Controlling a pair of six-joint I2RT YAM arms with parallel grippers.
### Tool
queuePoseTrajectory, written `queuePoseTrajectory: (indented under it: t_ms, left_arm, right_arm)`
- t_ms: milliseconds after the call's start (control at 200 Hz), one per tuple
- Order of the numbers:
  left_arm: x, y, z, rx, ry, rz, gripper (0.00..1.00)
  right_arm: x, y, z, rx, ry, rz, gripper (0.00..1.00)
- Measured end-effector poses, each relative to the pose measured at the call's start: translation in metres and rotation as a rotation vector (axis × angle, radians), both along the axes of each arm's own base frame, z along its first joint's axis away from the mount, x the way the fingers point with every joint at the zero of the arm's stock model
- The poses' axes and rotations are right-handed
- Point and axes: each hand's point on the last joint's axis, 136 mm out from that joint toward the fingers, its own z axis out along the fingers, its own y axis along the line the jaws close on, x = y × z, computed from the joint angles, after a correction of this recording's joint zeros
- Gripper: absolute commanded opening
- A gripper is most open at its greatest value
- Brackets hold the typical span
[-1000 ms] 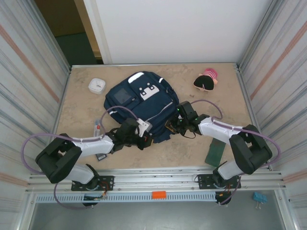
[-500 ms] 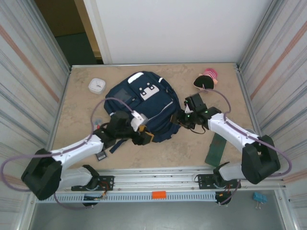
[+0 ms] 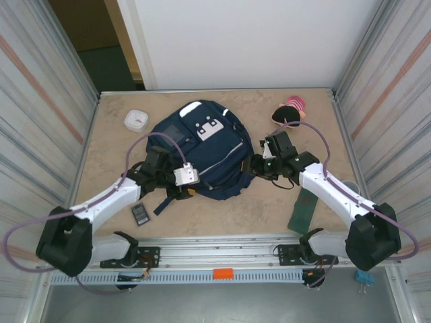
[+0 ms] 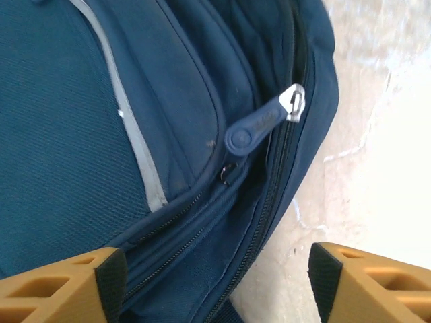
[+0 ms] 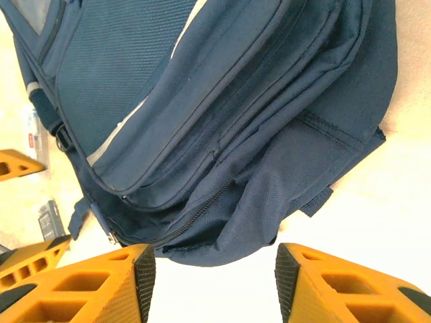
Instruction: Pack books, pencil case, and school supplies into a backpack
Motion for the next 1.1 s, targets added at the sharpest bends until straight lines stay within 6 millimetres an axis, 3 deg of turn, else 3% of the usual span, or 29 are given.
queuePoseTrajectory:
  t_ms: [185, 321, 391, 476, 616, 777, 927, 1102]
  left_arm:
    - [0.002, -0.001, -0.030, 0.066, 0.028, -0.065, 0.59]
    - [0.003, -0.003, -0.038, 0.079, 0.027, -0.085, 0.31]
    - [0.002, -0.006, -0.037, 0.076, 0.023, -0.091, 0.11]
    - [0.001, -0.012, -0.034, 0.068, 0.015, -0.097, 0.00]
    - [-0.006, -0.026, -0.018, -0.003, -0.017, -0.087, 0.00]
    - [-0.019, -0.041, -0.002, -0.104, -0.051, -0.066, 0.00]
    - [-0.021, -0.045, 0.002, -0.176, -0.032, -0.025, 0.00]
    - [-0.020, -0.047, 0.004, -0.234, -0.009, 0.018, 0.00]
  right_arm:
    - [-0.001, 0.009, 0.003, 0.012, -0.020, 0.025, 0.52]
    - [-0.001, 0.011, 0.004, 0.016, -0.027, 0.030, 0.52]
    - [0.000, 0.012, 0.005, 0.019, -0.033, 0.030, 0.52]
    - [0.000, 0.014, 0.007, 0.025, -0.041, 0.036, 0.52]
    - [-0.008, 0.026, 0.008, 0.022, -0.044, 0.088, 0.52]
    - [-0.012, 0.054, 0.013, -0.007, -0.060, 0.194, 0.55]
    - [-0.008, 0.086, 0.017, -0.037, -0.084, 0.300, 0.57]
    - [-0.014, 0.111, 0.007, -0.080, -0.091, 0.415, 0.58]
